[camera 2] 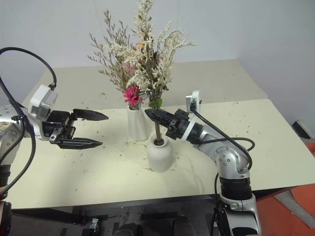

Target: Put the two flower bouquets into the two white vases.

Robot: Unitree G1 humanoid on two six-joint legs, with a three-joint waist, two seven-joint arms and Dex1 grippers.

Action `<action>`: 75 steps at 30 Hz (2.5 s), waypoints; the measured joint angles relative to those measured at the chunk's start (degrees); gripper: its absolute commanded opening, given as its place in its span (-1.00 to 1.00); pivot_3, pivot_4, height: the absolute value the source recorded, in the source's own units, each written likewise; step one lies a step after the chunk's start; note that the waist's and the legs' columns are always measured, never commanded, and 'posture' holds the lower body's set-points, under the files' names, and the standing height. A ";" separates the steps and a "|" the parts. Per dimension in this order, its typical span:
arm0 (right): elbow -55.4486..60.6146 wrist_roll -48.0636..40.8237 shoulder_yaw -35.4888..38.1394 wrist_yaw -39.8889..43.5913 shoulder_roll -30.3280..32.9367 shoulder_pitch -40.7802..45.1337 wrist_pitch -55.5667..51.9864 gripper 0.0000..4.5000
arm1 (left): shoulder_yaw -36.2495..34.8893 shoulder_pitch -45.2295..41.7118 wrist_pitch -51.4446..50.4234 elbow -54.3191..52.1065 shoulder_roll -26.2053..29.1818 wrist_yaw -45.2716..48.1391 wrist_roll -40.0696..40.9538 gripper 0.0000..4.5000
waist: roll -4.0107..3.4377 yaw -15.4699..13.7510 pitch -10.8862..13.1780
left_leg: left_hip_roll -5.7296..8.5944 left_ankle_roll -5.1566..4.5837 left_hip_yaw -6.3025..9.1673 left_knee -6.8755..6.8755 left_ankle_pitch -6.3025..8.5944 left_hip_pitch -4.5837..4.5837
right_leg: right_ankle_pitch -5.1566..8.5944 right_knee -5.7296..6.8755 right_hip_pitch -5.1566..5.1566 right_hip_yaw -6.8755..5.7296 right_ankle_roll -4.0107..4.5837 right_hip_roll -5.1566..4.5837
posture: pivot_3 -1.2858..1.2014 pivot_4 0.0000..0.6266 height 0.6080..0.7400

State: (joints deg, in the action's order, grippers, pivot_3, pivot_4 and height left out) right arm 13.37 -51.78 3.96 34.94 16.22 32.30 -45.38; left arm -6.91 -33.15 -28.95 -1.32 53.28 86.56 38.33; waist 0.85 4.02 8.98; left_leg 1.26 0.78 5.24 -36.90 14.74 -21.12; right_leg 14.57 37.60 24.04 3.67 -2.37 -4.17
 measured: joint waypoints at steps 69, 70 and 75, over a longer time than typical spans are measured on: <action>0.59 2.87 21.36 19.96 35.50 -27.10 3.73 0.98 | -5.41 11.39 -0.89 -0.13 0.00 -5.03 -0.05 1.00 | 0.06 -1.58 0.04 | -0.16 -0.23 -0.08 -0.03 0.14 0.79 | 0.02 -0.73 -1.12 -0.02 -0.02 0.15 | 0.03 -0.52 1.00; 0.57 3.30 21.59 20.14 35.84 -27.14 3.74 0.98 | -5.54 11.38 -0.84 -0.13 0.02 -5.08 -0.05 1.00 | 0.06 -1.58 0.03 | -0.17 -0.23 -0.09 -0.03 0.14 0.79 | 0.02 -0.73 -1.13 -0.02 -0.02 0.15 | 0.03 -0.52 1.00; 0.57 3.84 21.89 21.27 36.32 -27.15 3.76 0.98 | -5.56 11.39 -0.57 -0.12 0.04 -5.22 -0.05 1.00 | 0.06 -1.60 0.04 | -0.17 -0.23 -0.09 -0.03 0.15 0.80 | 0.02 -0.73 -1.15 -0.02 -0.02 0.15 | 0.03 -0.52 1.00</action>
State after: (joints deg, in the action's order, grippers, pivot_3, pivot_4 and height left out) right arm 13.93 -47.94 25.85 56.20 52.54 5.15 -41.62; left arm -12.47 -21.76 -29.52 -1.44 53.33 81.34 38.28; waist 0.91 2.42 9.02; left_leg 1.09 0.55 5.14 -36.93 14.89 -20.32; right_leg 14.59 36.87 22.89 3.65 -2.39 -4.02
